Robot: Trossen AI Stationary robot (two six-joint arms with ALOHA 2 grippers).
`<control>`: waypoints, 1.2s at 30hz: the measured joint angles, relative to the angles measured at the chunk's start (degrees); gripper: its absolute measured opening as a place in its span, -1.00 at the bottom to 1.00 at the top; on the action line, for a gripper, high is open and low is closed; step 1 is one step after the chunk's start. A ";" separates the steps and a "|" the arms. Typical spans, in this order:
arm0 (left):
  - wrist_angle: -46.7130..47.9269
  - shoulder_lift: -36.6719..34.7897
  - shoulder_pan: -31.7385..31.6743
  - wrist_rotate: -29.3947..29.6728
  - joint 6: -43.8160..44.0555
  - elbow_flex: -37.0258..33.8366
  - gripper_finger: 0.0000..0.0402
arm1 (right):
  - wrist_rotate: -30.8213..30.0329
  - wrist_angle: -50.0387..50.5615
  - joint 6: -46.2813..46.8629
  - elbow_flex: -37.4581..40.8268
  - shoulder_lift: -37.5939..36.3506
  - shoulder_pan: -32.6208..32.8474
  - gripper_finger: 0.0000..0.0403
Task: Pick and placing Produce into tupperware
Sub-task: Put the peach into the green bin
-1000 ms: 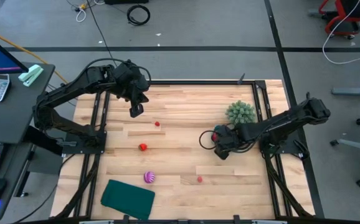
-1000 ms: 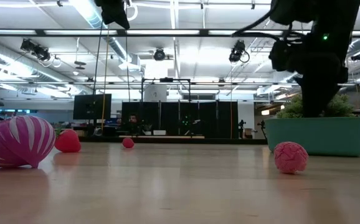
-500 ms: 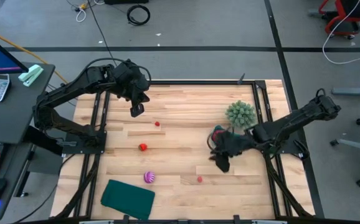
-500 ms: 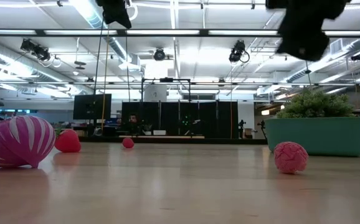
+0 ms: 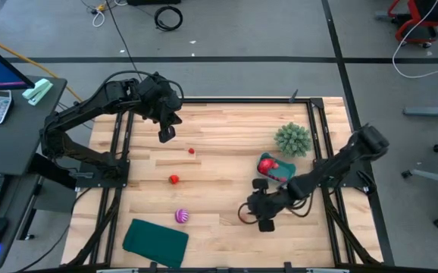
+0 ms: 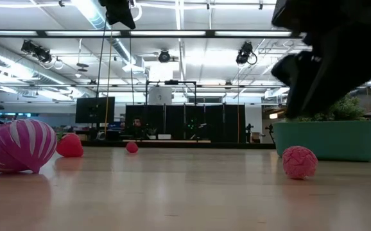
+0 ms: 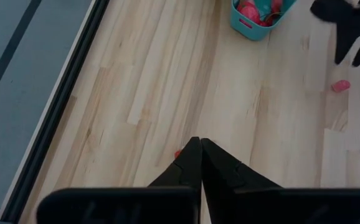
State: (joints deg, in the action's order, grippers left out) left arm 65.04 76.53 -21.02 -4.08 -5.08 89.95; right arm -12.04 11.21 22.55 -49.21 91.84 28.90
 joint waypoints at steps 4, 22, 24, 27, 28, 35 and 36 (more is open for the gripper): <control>-0.02 0.00 -0.01 0.00 0.00 0.00 -0.90 | 0.66 -6.26 1.20 0.02 4.66 -0.66 -0.23; -0.04 -0.04 -0.01 -0.01 0.00 0.00 -0.94 | 11.06 -14.11 4.52 0.09 9.92 -4.47 0.03; -0.04 -0.04 0.01 0.00 0.03 0.00 -0.91 | 11.06 -14.10 4.70 0.09 10.49 -4.66 0.09; -0.02 -0.02 0.01 -0.01 0.59 0.00 -0.87 | 11.72 -14.69 4.93 0.09 12.26 -4.68 0.16; -0.02 -0.02 0.01 0.00 1.01 0.00 -0.87 | 11.59 -15.09 5.10 0.04 12.84 -4.67 0.18; -0.02 -0.02 0.01 0.00 1.00 0.00 -0.94 | 11.42 -15.71 5.31 -0.09 14.10 -4.63 0.19; -0.02 -0.02 0.01 -0.02 1.01 0.00 -0.95 | 11.45 -15.62 5.21 -0.09 13.91 -4.63 0.17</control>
State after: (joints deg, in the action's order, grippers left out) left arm 65.01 76.51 -21.02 -4.10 -4.08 89.95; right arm -0.59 -4.42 27.76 -49.30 105.74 24.27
